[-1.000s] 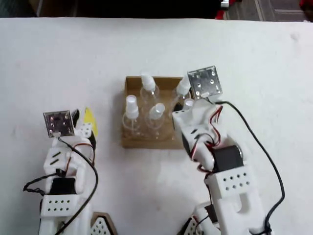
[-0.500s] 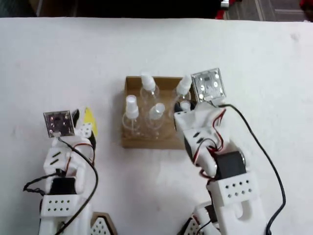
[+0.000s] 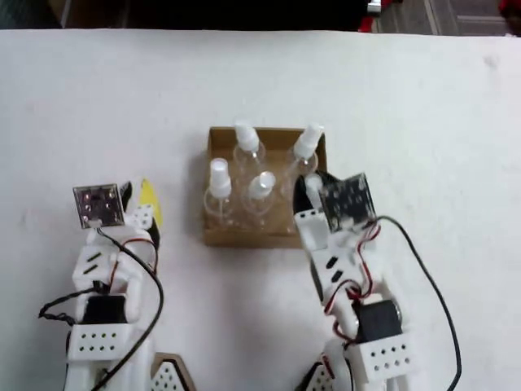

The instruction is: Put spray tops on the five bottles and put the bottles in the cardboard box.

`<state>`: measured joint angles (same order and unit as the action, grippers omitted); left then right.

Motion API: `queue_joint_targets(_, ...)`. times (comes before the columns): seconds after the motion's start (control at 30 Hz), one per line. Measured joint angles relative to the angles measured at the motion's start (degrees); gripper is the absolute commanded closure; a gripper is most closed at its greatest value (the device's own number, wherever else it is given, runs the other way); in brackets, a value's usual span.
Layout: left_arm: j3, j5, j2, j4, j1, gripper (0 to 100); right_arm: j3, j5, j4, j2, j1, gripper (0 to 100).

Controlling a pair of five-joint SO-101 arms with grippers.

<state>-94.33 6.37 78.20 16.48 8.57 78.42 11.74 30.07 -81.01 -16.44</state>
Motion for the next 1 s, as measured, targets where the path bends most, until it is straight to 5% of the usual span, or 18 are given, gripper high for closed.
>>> queue_joint_targets(0.37,0.0,0.0,0.0,0.0,0.0,91,6.2,-0.1,-1.2,-8.3,0.2,97.4)
queue_joint_targets(0.6,0.0,0.0,0.0,0.0,0.0,91,6.2,-0.1,-0.9,-8.8,-1.1,79.6)
queue_joint_targets(1.0,0.0,0.0,0.0,0.0,0.0,91,-5.2,0.0,8.8,-8.4,-3.0,81.5)
